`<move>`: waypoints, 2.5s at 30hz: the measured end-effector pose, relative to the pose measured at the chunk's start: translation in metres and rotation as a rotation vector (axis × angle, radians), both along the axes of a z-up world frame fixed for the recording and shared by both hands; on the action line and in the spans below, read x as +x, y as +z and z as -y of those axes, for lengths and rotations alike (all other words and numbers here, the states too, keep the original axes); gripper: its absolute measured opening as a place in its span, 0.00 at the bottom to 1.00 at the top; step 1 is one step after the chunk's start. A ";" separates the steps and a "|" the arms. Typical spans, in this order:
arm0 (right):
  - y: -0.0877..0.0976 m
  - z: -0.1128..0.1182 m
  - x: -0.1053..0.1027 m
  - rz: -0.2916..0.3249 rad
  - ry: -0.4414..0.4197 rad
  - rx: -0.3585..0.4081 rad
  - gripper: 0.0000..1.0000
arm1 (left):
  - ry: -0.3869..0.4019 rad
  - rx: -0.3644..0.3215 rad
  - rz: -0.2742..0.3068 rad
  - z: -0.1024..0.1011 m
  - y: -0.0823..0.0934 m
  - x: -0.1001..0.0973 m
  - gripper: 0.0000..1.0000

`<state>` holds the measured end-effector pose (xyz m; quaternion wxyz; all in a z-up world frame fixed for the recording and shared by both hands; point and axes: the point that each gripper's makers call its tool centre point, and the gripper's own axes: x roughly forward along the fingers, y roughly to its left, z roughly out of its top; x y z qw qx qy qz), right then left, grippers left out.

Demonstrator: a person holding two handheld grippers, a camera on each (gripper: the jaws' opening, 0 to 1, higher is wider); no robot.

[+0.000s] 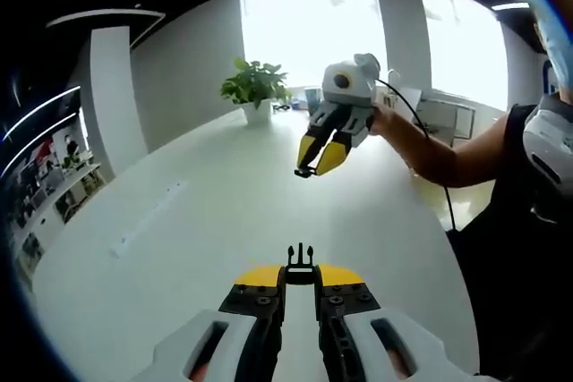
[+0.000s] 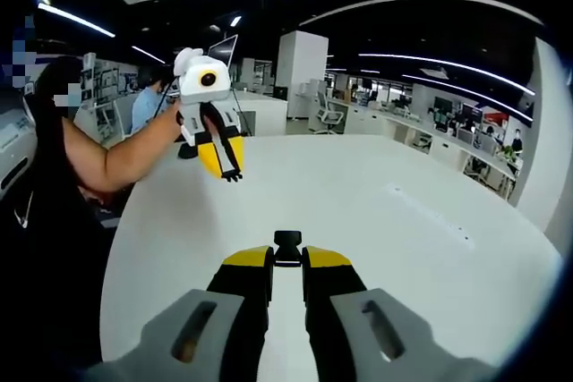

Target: Snap the two parts of the plastic buckle together until the buckle closes and remains connected.

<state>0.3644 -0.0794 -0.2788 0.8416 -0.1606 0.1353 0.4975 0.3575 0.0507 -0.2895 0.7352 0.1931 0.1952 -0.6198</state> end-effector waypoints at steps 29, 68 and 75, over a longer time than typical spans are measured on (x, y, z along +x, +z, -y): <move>-0.015 -0.001 0.003 -0.024 0.012 -0.005 0.13 | 0.003 0.003 -0.010 0.000 -0.011 0.000 0.11; -0.037 -0.008 0.000 -0.070 0.038 -0.014 0.13 | 0.013 0.020 -0.033 -0.009 -0.028 0.004 0.11; -0.040 -0.009 -0.001 -0.074 0.042 -0.019 0.13 | 0.017 0.023 -0.037 -0.010 -0.031 0.005 0.11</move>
